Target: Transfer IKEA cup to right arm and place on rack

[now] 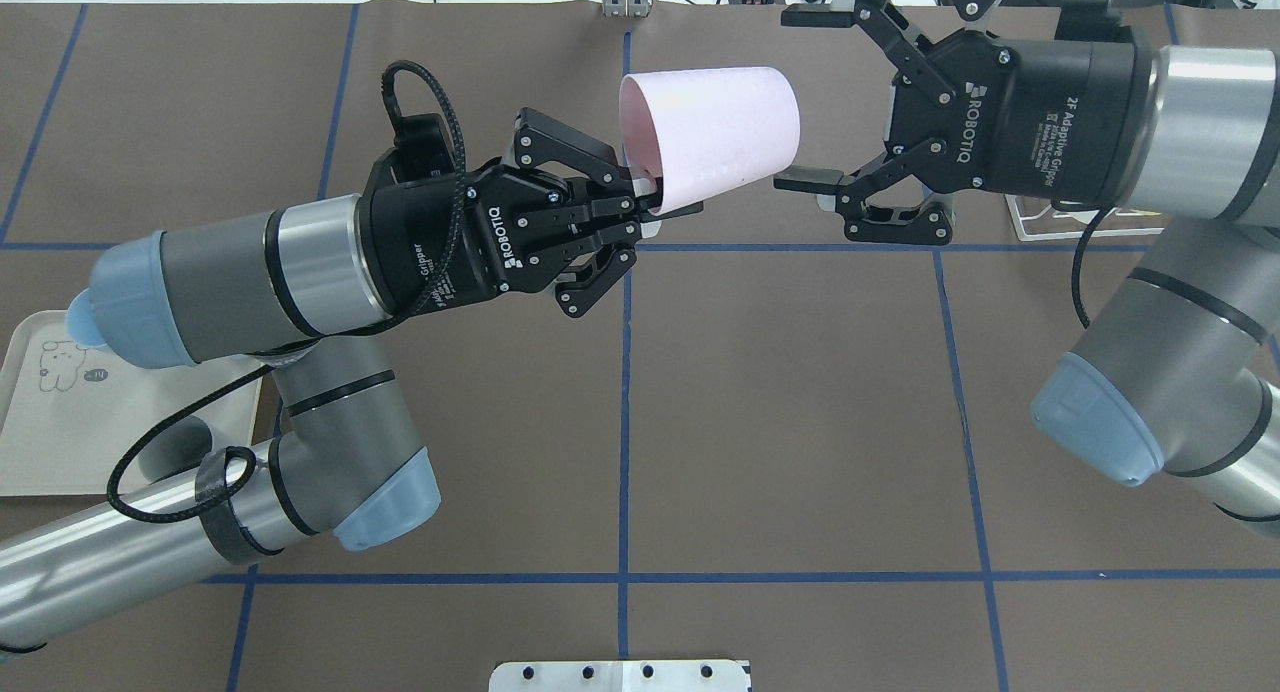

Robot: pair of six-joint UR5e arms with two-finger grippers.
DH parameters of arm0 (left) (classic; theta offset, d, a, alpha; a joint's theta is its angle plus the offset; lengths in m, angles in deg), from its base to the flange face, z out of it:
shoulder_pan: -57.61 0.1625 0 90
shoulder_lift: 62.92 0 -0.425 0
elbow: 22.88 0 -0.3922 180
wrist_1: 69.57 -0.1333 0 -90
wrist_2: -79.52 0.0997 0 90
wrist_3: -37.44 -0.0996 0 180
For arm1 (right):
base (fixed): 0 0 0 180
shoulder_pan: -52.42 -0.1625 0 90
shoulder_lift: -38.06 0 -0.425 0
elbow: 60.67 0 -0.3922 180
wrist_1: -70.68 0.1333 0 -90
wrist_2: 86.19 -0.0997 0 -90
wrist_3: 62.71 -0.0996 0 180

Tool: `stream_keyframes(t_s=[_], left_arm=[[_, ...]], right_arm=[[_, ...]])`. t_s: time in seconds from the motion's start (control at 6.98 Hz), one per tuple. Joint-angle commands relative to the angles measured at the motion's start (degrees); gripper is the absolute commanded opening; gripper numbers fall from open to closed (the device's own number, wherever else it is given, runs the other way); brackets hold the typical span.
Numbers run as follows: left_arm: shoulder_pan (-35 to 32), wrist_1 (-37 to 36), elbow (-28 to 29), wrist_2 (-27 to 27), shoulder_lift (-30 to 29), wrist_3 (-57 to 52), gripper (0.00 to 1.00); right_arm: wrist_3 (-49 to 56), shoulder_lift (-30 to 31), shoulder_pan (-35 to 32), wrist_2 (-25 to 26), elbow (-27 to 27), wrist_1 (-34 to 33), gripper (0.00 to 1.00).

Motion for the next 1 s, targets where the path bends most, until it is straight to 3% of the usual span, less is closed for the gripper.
stream_keyframes(t_s=[0.0,0.57,0.72,0.86], left_arm=[[0.1,-0.2,0.5,0.0,-0.8,0.0,0.0],[0.5,-0.3,1.3,0.0,-1.8,0.0,0.0],[0.7,-0.3,1.3,0.0,-1.8,-0.1,0.0],[0.7,-0.3,1.3,0.0,-1.8,-0.1,0.0]], right_arm=[[0.0,-0.1,0.7,0.0,-0.2,0.1,1.0],[0.0,-0.1,0.9,0.2,-0.4,0.2,0.97],[0.0,-0.1,0.9,0.2,-0.5,0.2,0.92],[0.0,-0.1,0.9,0.2,-0.5,0.2,0.72]])
